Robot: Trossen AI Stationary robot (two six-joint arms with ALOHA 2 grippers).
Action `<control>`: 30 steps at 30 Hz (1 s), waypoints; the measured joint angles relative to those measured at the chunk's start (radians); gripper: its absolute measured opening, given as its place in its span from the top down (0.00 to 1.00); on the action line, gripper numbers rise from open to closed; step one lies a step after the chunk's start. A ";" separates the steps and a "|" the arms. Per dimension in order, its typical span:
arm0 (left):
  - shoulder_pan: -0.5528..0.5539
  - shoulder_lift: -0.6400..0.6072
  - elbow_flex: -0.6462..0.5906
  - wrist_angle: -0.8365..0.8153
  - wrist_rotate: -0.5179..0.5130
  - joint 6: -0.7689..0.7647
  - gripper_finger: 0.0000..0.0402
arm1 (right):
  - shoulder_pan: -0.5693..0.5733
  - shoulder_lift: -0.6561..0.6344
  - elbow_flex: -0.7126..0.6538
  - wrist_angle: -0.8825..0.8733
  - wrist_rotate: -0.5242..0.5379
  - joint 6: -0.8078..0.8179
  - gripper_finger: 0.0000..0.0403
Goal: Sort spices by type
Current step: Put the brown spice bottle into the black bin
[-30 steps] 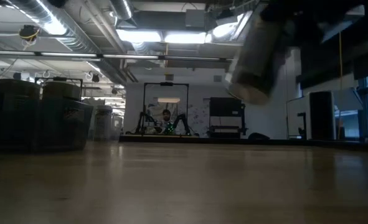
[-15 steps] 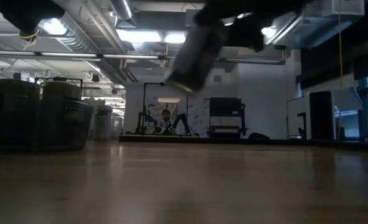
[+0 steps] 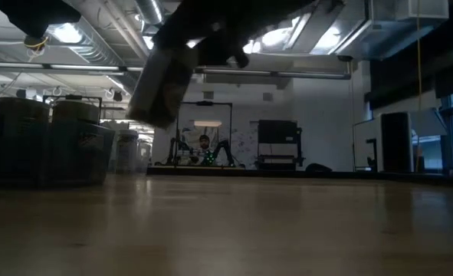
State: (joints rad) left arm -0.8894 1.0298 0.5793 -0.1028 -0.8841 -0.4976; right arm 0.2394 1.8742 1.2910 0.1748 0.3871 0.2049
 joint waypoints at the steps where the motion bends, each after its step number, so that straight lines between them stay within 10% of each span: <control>1: 0.002 0.000 0.000 -0.001 0.000 0.000 0.39 | -0.008 0.022 0.023 -0.010 -0.014 -0.007 0.30; 30: 0.101 0.001 0.000 -0.022 0.000 -0.042 0.39 | -0.031 0.136 0.122 -0.195 -0.145 -0.077 0.16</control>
State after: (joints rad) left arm -0.7881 1.0309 0.5793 -0.1249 -0.8837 -0.5392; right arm 0.2080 2.0102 1.4129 -0.0199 0.2418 0.1279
